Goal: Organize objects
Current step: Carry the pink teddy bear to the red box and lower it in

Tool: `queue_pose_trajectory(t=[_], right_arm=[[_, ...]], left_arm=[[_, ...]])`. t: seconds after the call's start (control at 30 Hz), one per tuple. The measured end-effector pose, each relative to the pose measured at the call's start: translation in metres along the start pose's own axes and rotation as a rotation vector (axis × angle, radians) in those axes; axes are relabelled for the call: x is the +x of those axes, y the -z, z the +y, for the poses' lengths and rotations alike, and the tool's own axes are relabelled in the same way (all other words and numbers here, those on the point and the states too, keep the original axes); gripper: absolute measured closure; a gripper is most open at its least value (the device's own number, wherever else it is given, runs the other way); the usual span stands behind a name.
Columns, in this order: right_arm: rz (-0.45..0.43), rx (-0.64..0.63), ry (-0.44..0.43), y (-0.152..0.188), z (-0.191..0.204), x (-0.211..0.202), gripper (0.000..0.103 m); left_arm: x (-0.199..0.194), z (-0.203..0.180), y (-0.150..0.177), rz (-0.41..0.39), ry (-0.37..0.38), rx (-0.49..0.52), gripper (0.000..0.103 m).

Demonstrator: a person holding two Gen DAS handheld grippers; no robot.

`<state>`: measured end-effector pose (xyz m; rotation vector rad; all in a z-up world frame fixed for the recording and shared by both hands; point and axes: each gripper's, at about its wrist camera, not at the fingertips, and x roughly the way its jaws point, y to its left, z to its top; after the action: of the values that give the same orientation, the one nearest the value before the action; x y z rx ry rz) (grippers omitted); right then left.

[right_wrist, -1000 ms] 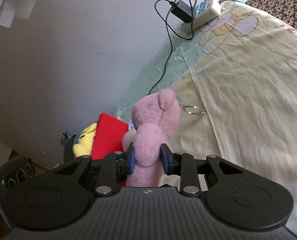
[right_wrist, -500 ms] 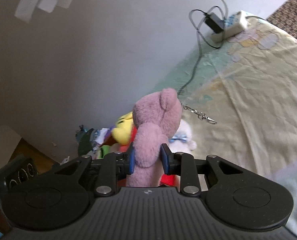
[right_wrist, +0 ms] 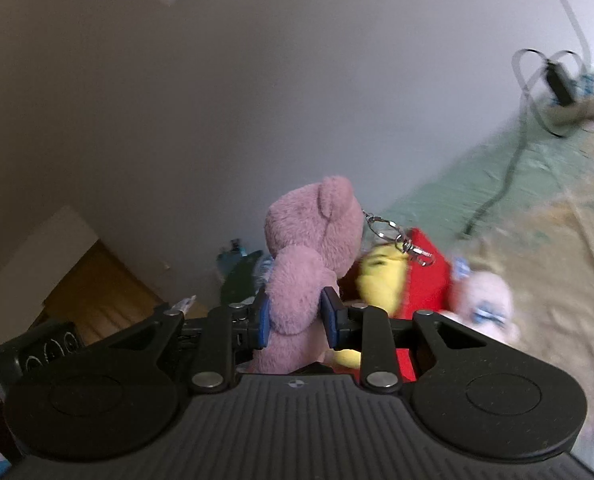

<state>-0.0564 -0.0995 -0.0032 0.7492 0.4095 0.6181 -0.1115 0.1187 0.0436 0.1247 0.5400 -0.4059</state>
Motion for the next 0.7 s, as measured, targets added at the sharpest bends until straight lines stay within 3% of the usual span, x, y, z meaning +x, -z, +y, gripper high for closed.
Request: queue_pose_trajectory(t=[0.33, 0.7], right_arm=[[0.065, -0.045, -0.03, 0.001, 0.033, 0.075, 0.075], [0.184, -0.083, 0.075, 0.024, 0.05, 0.157, 0.075]], left_arm=[[-0.037, 0.063, -0.002, -0.069, -0.099, -0.055, 0.03], [-0.029, 0.15, 0.019, -0.029, -0.132, -0.195, 0.03]])
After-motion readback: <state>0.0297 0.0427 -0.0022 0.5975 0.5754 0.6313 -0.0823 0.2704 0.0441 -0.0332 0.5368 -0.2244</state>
